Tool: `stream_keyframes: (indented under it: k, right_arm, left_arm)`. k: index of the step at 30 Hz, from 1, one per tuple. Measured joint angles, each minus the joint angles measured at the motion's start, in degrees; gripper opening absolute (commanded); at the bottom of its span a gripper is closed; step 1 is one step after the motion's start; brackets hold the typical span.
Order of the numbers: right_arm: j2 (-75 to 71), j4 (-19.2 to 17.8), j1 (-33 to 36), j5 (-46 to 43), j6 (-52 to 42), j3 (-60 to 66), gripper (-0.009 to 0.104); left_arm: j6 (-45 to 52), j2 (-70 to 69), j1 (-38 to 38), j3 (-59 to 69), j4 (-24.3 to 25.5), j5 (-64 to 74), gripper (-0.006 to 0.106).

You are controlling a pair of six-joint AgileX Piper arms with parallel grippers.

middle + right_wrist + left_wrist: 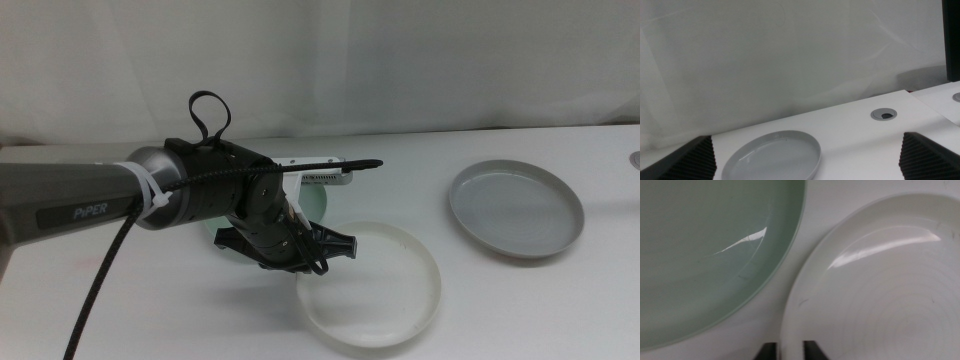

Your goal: Stack the three bowls on top of each other.

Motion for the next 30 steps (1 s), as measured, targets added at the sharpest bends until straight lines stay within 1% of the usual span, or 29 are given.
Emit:
stream_keyframes:
  k: [2, 4, 5, 13, 15, 16, 17, 18, 22, 24, 30]
  right_arm:
    - [0.00, 0.00, 0.00, 0.00, 0.00, 0.00, 0.103]
    - [0.00, 0.00, 0.00, 0.00, 0.00, 0.00, 0.103]
    - [0.00, 0.00, 0.00, 0.00, 0.00, 0.00, 0.103]
    - [0.00, 0.00, 0.00, 0.00, 0.00, 0.00, 0.103]
    - [0.00, 0.00, 0.00, 0.00, 0.00, 0.00, 0.103]
    - [0.00, 0.00, 0.00, 0.00, 0.00, 0.00, 0.103]
    - [0.00, 0.00, 0.00, 0.00, 0.00, 0.00, 0.103]
    - [0.00, 0.00, 0.00, 0.00, 0.00, 0.00, 0.103]
    - [0.00, 0.00, 0.00, 0.00, 0.00, 0.00, 0.103]
    - [0.00, 0.00, 0.00, 0.00, 0.00, 0.00, 0.103]
    - [0.00, 0.00, 0.00, 0.00, 0.00, 0.00, 0.103]
  left_arm:
    - [0.04, 0.00, 0.00, 0.00, 0.00, 0.06, 0.058]
    - [0.14, 0.00, 0.00, 0.00, 0.10, 0.06, 0.089]
    - [0.14, 0.00, 0.00, 0.00, 0.10, 0.06, 0.093]
    - [0.14, -0.33, 0.00, 0.00, 1.75, 0.28, 0.093]
    - [0.14, -2.63, 0.00, -0.96, 4.60, 1.89, 0.093]
    - [0.02, -5.36, 0.00, -2.27, 8.02, 3.66, 0.093]
    - [-0.55, -8.71, 0.10, -3.84, 12.58, 6.19, 0.093]
    - [-1.01, -10.56, 0.45, -4.56, 14.91, 7.64, 0.093]
    - [-2.83, -17.88, 3.49, -5.63, 21.77, 12.28, 0.093]
    - [-3.19, -21.88, 6.18, -5.63, 23.27, 14.99, 0.093]
    - [-3.43, -30.78, 14.21, -5.48, 24.91, 23.71, 0.093]
